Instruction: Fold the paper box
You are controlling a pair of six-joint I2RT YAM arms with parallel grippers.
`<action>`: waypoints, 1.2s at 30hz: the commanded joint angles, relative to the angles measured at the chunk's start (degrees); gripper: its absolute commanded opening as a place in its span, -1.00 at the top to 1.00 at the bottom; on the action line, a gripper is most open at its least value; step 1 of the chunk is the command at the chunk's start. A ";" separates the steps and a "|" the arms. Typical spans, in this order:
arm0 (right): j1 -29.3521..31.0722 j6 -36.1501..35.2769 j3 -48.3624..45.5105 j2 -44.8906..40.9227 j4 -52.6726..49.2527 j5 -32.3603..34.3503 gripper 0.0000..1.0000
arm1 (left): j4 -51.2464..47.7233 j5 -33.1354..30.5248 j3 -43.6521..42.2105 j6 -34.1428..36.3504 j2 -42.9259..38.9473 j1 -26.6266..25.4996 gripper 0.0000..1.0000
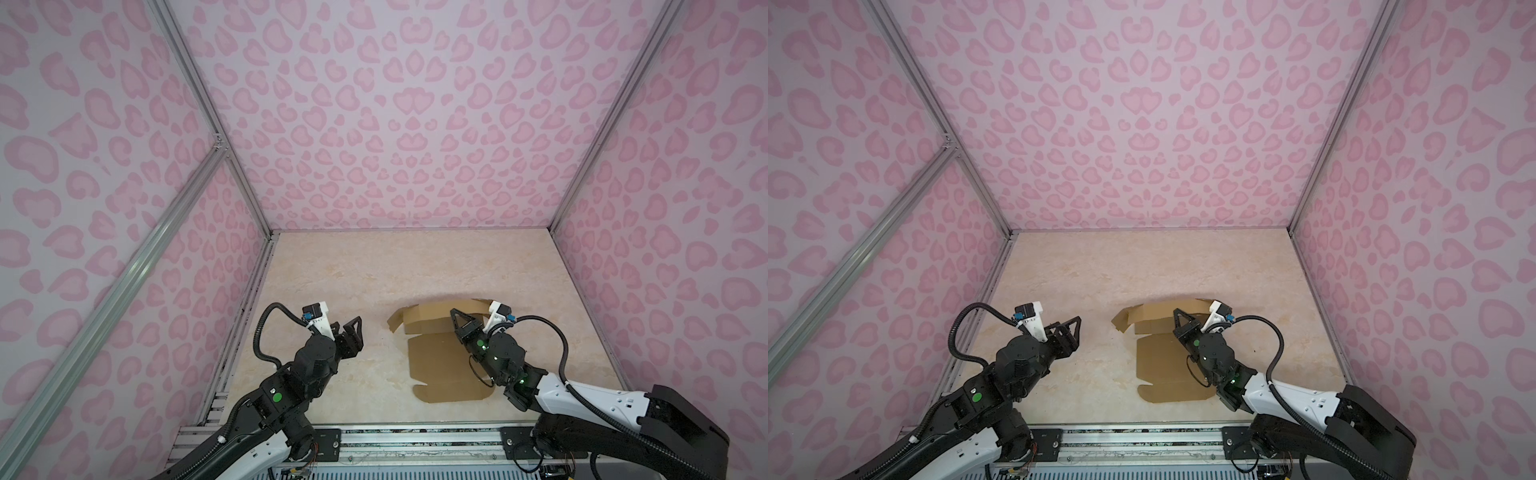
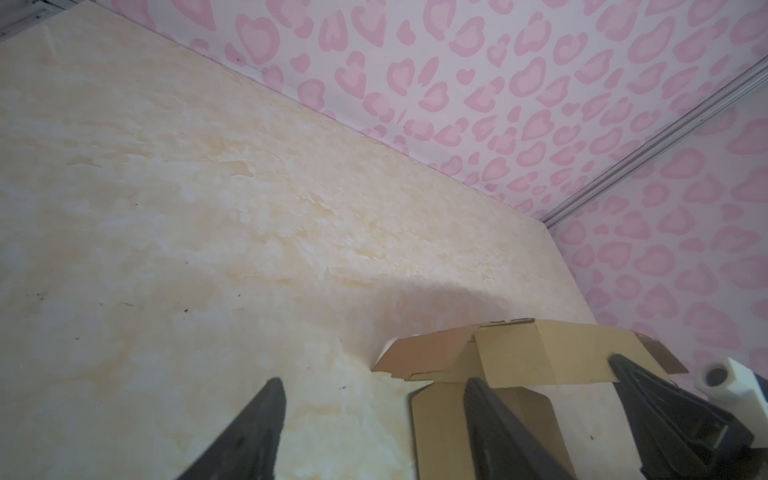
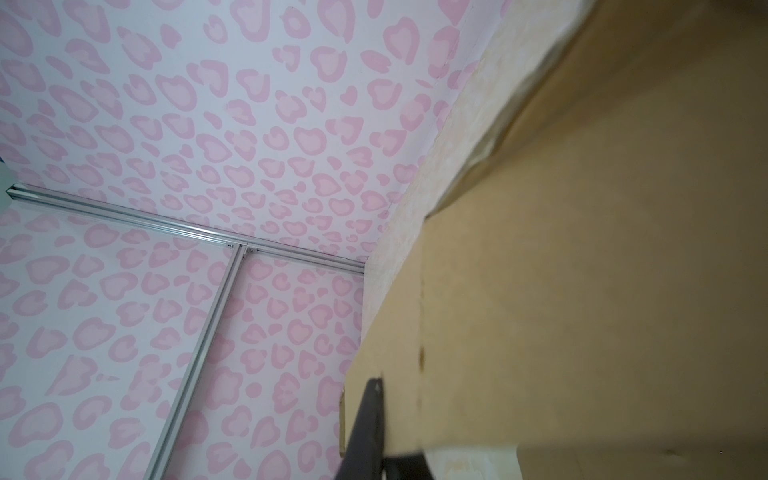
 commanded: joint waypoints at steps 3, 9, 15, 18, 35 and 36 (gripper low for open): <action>-2.17 2.11 -0.59 -1.16 -3.18 -1.74 1.00 | 2.13 -0.99 0.93 3.52 4.56 0.11 -0.42; -4.66 2.11 1.08 -3.66 -10.34 -3.11 1.00 | 9.03 0.80 2.54 12.51 11.52 0.06 -0.46; -7.31 2.37 2.18 -3.98 -12.87 -6.59 1.00 | 12.14 -4.16 7.61 20.91 22.83 2.97 -0.58; -7.91 2.12 2.40 -4.42 -13.21 -7.62 1.00 | 12.16 -7.98 10.83 20.47 26.26 5.87 -0.65; -12.76 -0.18 2.15 -4.12 -10.38 -17.59 1.00 | 14.23 40.12 19.22 55.01 42.87 23.18 -0.62; -12.77 -0.51 2.54 -4.13 -10.78 -17.82 1.00 | 14.51 41.84 19.28 55.45 43.80 22.78 -0.60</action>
